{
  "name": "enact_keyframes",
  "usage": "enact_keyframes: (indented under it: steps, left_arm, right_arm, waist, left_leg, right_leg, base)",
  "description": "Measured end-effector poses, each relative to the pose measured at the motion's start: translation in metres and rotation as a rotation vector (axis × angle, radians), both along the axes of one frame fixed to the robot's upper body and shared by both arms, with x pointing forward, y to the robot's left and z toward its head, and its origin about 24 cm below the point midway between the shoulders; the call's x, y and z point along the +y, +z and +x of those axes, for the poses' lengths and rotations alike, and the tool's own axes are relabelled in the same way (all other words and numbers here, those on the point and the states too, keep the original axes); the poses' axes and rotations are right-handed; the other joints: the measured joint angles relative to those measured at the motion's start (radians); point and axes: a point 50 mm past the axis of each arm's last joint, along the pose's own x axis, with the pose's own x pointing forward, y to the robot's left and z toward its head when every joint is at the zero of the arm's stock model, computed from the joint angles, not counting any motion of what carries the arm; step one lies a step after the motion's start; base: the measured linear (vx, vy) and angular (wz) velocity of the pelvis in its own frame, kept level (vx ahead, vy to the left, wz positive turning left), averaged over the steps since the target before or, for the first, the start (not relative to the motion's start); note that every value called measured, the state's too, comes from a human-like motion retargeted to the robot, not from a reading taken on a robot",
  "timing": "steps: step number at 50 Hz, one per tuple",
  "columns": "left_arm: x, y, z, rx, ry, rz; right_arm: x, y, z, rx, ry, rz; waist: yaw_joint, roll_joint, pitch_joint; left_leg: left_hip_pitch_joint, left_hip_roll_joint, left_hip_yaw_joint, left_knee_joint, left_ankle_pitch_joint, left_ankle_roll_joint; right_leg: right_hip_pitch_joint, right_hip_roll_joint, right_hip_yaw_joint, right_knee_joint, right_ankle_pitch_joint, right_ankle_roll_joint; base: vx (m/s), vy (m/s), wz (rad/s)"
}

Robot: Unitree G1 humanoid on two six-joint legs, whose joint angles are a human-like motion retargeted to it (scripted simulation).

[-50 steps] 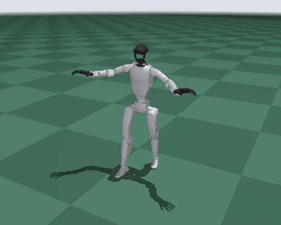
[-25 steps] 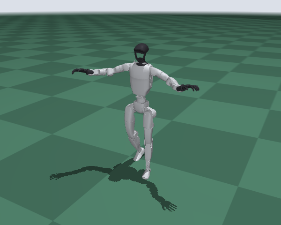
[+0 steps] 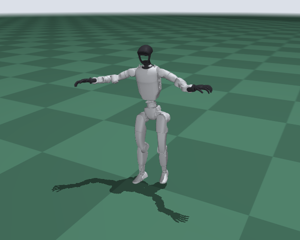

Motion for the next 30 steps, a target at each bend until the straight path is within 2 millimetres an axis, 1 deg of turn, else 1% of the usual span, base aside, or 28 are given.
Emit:
enact_keyframes:
  steps: [2, 3, 5, 6, 8, 9, 10, 13, 15, 17, 20, 23, 27, 30]
  left_arm:
    - [0.002, 0.004, -0.002, 0.051, 0.006, 0.000]
    - [0.002, 0.010, 0.001, 0.064, -0.043, 0.038]
    - [0.001, 0.014, 0.004, 0.050, -0.111, 0.091]
    - [0.000, 0.015, 0.006, 0.024, -0.134, 0.113]
    - [-0.002, 0.018, 0.009, -0.061, -0.176, 0.152]
    - [-0.001, 0.015, 0.005, -0.105, -0.120, 0.110]
    - [0.000, 0.009, 0.000, -0.140, -0.029, 0.032]
    - [-0.009, 0.013, 0.014, -0.379, -0.147, 0.072]
    - [-0.015, 0.012, 0.021, -0.505, -0.206, 0.078]
    - [-0.016, 0.011, 0.024, -0.545, -0.242, 0.085]
    - [-0.016, 0.009, 0.026, -0.545, -0.272, 0.089]
    - [-0.009, 0.000, 0.018, -0.429, -0.225, 0.053]
    - [0.002, -0.005, 0.003, -0.244, -0.136, 0.009]
    - [0.007, -0.003, -0.006, -0.159, -0.087, 0.008]
  right_arm:
    - [0.000, -0.002, 0.000, -0.006, 0.011, 0.018]
    - [0.003, 0.002, 0.001, -0.068, 0.037, -0.004]
    - [0.005, 0.006, 0.002, -0.140, 0.062, -0.046]
    - [0.006, 0.007, 0.001, -0.157, 0.065, -0.066]
    - [0.007, 0.009, 0.001, -0.199, 0.067, -0.099]
    - [0.005, 0.007, 0.000, -0.163, 0.042, -0.070]
    - [0.001, 0.003, -0.001, -0.101, 0.004, -0.015]
    - [0.004, 0.013, -0.001, -0.201, 0.008, -0.099]
    - [0.007, 0.016, 0.000, -0.236, 0.016, -0.140]
    - [0.010, 0.015, 0.004, -0.243, 0.033, -0.159]
    - [0.015, 0.012, 0.011, -0.252, 0.070, -0.167]
    - [0.018, 0.008, 0.015, -0.238, 0.104, -0.126]
    - [0.019, 0.006, 0.017, -0.203, 0.136, -0.074]
    - [0.018, 0.005, 0.015, -0.177, 0.139, -0.061]
  waist:
    - [-0.030, 0.002, -0.011]
    - [-0.061, 0.020, -0.014]
    - [-0.109, 0.046, -0.026]
    - [-0.126, 0.051, -0.031]
    - [-0.155, 0.058, -0.039]
    - [-0.151, 0.055, -0.034]
    - [-0.137, 0.049, -0.024]
    - [-0.161, 0.072, -0.018]
    - [-0.174, 0.078, -0.018]
    - [-0.181, 0.081, -0.010]
    - [-0.179, 0.088, 0.001]
    - [-0.163, 0.104, -0.008]
    - [-0.122, 0.130, -0.064]
    - [-0.090, 0.128, -0.099]
  left_leg:
    - [0.013, 0.021, -0.016, 0.143, -0.058, -0.003]
    - [-0.001, 0.069, -0.023, 0.287, -0.093, -0.022]
    - [0.013, 0.120, -0.051, 0.404, -0.098, -0.055]
    - [0.037, 0.121, -0.072, 0.386, -0.080, -0.064]
    - [0.090, 0.108, -0.120, 0.305, -0.049, -0.079]
    - [0.152, 0.076, -0.146, 0.162, -0.023, -0.069]
    - [0.231, 0.034, -0.173, -0.026, 0.007, -0.050]
    - [0.275, 0.031, -0.210, -0.235, -0.005, -0.097]
    - [0.278, 0.031, -0.200, -0.331, -0.003, -0.128]
    - [0.281, 0.032, -0.181, -0.406, 0.026, -0.147]
    - [0.269, 0.045, -0.160, -0.465, 0.071, -0.153]
    - [0.219, 0.071, -0.133, -0.465, 0.097, -0.150]
    - [0.128, 0.120, -0.087, -0.465, 0.133, -0.162]
    - [0.078, 0.141, -0.060, -0.465, 0.157, -0.172]
  right_leg:
    - [-0.014, 0.000, -0.022, 0.009, 0.008, -0.006]
    - [-0.016, 0.014, -0.054, 0.038, -0.010, -0.014]
    - [-0.029, 0.036, -0.098, 0.062, -0.015, -0.027]
    - [-0.041, 0.039, -0.111, 0.064, -0.006, -0.032]
    - [-0.072, 0.042, -0.132, 0.068, 0.019, -0.039]
    - [-0.077, 0.043, -0.120, 0.030, 0.062, -0.039]
    - [-0.077, 0.045, -0.098, -0.028, 0.120, -0.040]
    - [-0.140, 0.066, -0.107, -0.049, 0.201, -0.035]
    - [-0.182, 0.075, -0.096, -0.067, 0.260, -0.021]
    - [-0.209, 0.089, -0.046, -0.073, 0.274, -0.008]
    - [-0.210, 0.111, 0.001, -0.073, 0.229, -0.014]
    - [-0.210, 0.123, -0.076, 0.007, 0.161, -0.067]
    - [-0.274, 0.128, -0.167, 0.286, 0.005, -0.152]
    - [-0.309, 0.124, -0.149, 0.525, -0.109, -0.178]
  base:
    - [-0.33, 0.02, 0.66]
    - [-0.32, 0.04, 0.95]
    - [-0.35, 0.06, 0.92]
    - [-0.40, 0.10, 0.71]
    - [-0.45, 0.13, 0.43]
    - [-0.51, 0.14, -0.16]
    - [-0.55, 0.15, -0.23]
    - [-0.59, 0.17, 0.14]
    - [-0.59, 0.14, 0.13]
    - [-0.56, 0.08, -0.01]
    - [-0.53, 0.05, -0.19]
    - [-0.49, 0.02, -0.39]
    - [-0.44, -0.01, -0.56]
    - [-0.37, -0.07, -0.50]
